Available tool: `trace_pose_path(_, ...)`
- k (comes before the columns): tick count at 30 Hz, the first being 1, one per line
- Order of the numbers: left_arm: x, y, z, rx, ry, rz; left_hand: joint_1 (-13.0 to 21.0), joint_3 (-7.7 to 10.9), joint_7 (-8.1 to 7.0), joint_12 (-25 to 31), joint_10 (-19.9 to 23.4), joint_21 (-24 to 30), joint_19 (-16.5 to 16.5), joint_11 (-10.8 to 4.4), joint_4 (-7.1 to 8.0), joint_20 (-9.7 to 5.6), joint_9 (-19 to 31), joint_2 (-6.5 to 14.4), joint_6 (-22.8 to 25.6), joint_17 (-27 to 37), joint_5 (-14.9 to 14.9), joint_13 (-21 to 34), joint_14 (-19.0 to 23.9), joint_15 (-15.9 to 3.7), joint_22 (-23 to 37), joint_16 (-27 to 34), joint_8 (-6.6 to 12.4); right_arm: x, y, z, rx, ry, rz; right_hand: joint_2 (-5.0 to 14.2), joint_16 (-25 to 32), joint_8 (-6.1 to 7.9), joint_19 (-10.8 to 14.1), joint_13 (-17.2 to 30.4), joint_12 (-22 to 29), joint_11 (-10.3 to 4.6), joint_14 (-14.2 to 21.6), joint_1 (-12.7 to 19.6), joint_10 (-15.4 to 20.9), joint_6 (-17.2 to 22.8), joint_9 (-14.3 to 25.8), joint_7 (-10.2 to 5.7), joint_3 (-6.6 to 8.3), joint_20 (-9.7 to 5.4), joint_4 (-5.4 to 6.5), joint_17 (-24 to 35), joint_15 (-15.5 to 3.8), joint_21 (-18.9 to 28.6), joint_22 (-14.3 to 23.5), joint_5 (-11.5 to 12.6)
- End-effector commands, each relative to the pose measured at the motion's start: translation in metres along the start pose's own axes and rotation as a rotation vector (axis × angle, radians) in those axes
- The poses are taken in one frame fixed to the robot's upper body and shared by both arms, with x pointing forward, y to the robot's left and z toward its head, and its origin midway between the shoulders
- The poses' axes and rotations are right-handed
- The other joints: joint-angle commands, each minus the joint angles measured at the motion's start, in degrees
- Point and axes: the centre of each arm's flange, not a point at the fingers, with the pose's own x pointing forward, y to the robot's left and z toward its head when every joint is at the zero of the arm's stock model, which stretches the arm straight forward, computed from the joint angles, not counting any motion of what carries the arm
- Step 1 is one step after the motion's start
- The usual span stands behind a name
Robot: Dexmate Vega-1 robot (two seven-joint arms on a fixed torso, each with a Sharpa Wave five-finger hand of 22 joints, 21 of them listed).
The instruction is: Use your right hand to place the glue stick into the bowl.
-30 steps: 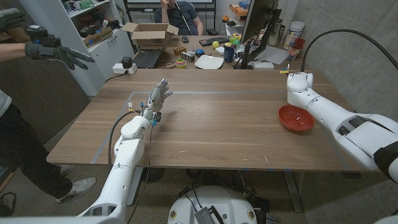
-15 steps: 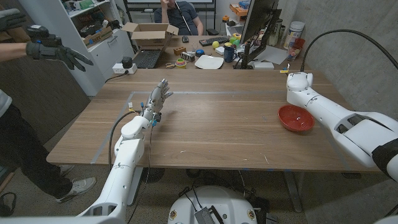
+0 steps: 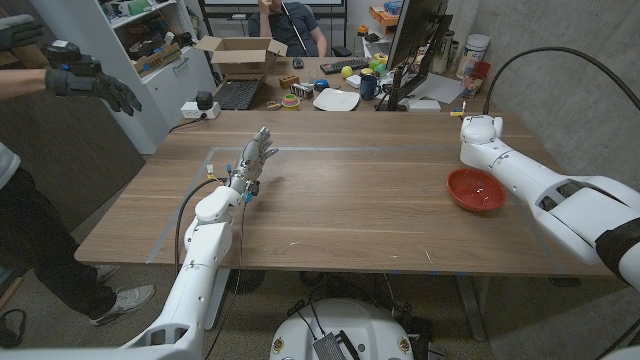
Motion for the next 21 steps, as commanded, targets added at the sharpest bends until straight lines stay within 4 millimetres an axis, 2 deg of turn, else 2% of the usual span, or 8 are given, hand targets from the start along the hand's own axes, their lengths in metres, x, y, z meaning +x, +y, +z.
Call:
trace_pose_path(1,0.003,0.0,-0.002,0.002,0.005,-0.002,-0.6,-0.33,0.17,0.2,-0.5,-0.4,0.2,0.27,-0.09,-0.05,0.2,0.8,-0.1,0.2,0.1,0.3,-0.5,0.2,0.3,-0.2,-0.19,0.004,-0.001,0.001,0.034,-0.017,-0.004,0.22,0.3,1.46,-0.5,0.9,1.3,1.03,2.8,2.0,3.2,3.8,0.8,1.68,-0.67,-7.55,0.39,0.6,-6.99,0.9,0.2,0.4)
trace_pose_path(2,0.003,0.0,-0.002,0.002,0.006,-0.006,-0.6,-0.34,0.19,0.2,-0.5,-0.4,0.2,0.28,-0.09,-0.05,0.2,0.8,-0.1,0.2,0.1,0.3,-0.5,0.24,0.3,-0.2,-0.2,0.004,0.0,0.0,0.041,-0.025,-0.008,0.12,0.4,1.74,-0.6,1.1,1.6,1.55,3.2,2.2,3.8,4.6,0.9,2.12,-0.89,-7.56,0.47,0.7,-6.97,1.1,0.2,0.5)
trace_pose_path(5,0.004,0.0,-0.002,0.003,0.008,-0.006,-0.6,-0.36,0.19,0.2,-0.6,-0.5,0.2,0.24,-0.1,-0.04,0.2,0.8,-0.1,0.2,0.1,0.3,-0.6,0.2,0.3,-0.2,-0.21,0.003,-0.001,0.001,0.05,-0.038,-0.036,-0.21,0.8,2.69,-0.4,1.5,2.3,1.88,4.2,2.8,5.2,7.4,1.3,2.93,-1.5,-7.57,0.6,1.2,-6.95,1.7,0.2,0.6)
trace_pose_path(8,0.004,0.0,-0.002,0.003,0.009,-0.006,-0.6,-0.39,0.17,0.2,-0.7,-0.5,0.1,0.21,-0.11,-0.05,0.2,0.7,-0.2,0.2,0.1,0.3,-0.6,0.19,0.3,-0.2,-0.23,0.003,-0.003,0.003,0.03,-0.041,-0.035,-0.24,1.3,4.04,0.5,2.0,3.0,1.51,5.7,3.8,6.8,10.6,1.8,3.72,-2.07,-7.6,0.69,1.6,-7.03,2.8,0.3,0.8)
trace_pose_path(10,0.004,0.0,-0.003,0.002,0.009,-0.006,-0.6,-0.41,0.23,0.2,-0.7,-0.5,0.2,0.15,-0.13,-0.1,0.2,0.7,-0.2,0.2,0.1,0.3,-0.6,0.15,0.3,-0.2,-0.24,0.003,-0.004,0.003,0.036,-0.048,-0.033,0.0,1.8,4.27,1.3,2.4,3.4,1.47,7.1,5.9,7.5,10.7,2.2,3.64,-1.81,-7.63,-0.11,1.9,-7.44,3.6,0.4,1.0)
trace_pose_path(13,0.003,-0.001,-0.004,0.003,0.013,-0.006,-0.6,-0.47,0.28,0.2,-0.7,-0.6,0.2,0.32,-0.16,-0.15,0.2,0.6,-0.2,0.2,0.1,0.3,-0.7,0.17,0.3,-0.3,-0.24,0.003,-0.005,0.004,0.052,-0.057,-0.041,0.05,2.0,4.27,1.8,2.6,3.7,1.32,7.9,7.5,7.9,10.5,2.5,3.44,-1.68,-7.62,-0.61,2.2,-7.55,4.2,0.5,1.1)
trace_pose_path(21,0.0,-0.002,-0.005,0.0,0.013,-0.006,-0.7,-0.56,0.47,0.2,-0.8,-0.7,0.2,0.27,-0.2,-0.09,0.2,0.4,-0.3,0.2,0.1,0.3,-0.8,0.2,0.3,-0.3,-0.26,-0.009,-0.014,0.008,0.05,-0.09,-0.101,-0.04,1.9,4.71,2.3,3.2,4.3,1.57,9.0,9.9,9.0,11.2,3.1,3.52,-1.92,-7.57,-0.75,2.0,-7.52,5.4,0.7,1.0)
